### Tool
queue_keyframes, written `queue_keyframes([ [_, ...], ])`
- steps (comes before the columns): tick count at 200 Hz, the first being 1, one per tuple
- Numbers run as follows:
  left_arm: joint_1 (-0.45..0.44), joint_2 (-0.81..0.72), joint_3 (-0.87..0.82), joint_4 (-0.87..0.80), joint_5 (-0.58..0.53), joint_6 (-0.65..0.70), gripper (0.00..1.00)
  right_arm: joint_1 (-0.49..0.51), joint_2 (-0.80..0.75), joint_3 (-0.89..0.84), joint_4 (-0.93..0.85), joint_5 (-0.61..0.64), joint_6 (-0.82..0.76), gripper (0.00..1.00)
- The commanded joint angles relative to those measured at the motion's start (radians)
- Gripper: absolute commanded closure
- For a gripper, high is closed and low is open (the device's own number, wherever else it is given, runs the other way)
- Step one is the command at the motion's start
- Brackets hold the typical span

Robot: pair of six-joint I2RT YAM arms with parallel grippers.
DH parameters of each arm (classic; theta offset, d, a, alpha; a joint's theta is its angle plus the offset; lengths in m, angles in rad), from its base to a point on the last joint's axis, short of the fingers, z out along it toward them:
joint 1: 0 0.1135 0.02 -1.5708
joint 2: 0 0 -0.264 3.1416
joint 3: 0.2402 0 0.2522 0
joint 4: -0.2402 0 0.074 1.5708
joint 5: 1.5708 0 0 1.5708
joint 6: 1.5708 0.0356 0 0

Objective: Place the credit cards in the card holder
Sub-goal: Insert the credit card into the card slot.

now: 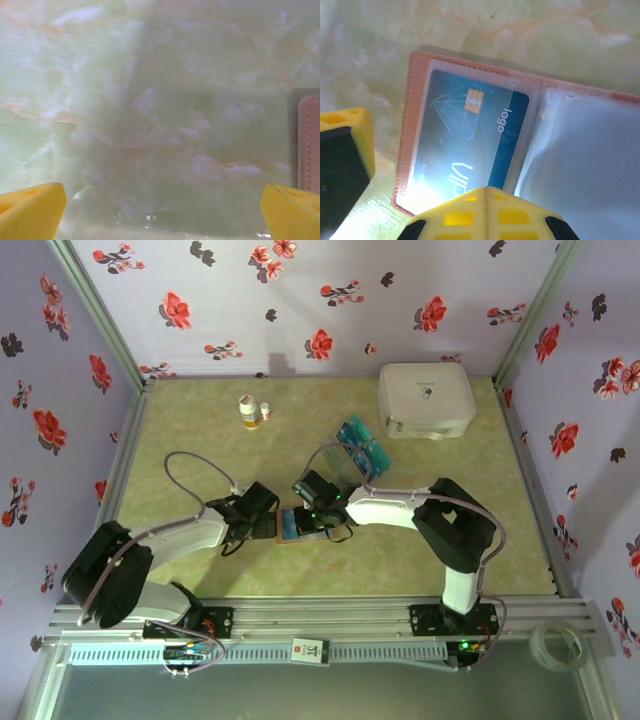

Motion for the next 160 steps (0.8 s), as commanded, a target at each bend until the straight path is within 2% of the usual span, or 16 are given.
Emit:
queue_keyframes([
  [1,0.022,-0.056,0.016,-0.053,-0.066,-0.027,0.00,-0.026,-0.044,0.020,-0.028,0.012,-0.014,1.00],
  [68,0.038,-0.025,0.073,-0.050,-0.062,0.039,0.00,-0.066,0.002,0.050,-0.011,-0.008,-0.024,1.00],
  [107,0.037,-0.036,0.094,-0.027,-0.033,0.086,0.00,-0.083,-0.039,0.033,0.001,-0.011,-0.026,1.00],
  [137,0.033,-0.065,0.099,-0.011,-0.001,0.102,0.00,-0.126,-0.095,-0.012,0.014,-0.021,-0.031,0.81],
  [160,0.016,-0.079,0.099,0.000,0.018,0.088,0.00,-0.165,-0.116,-0.048,0.029,-0.050,-0.037,0.77],
])
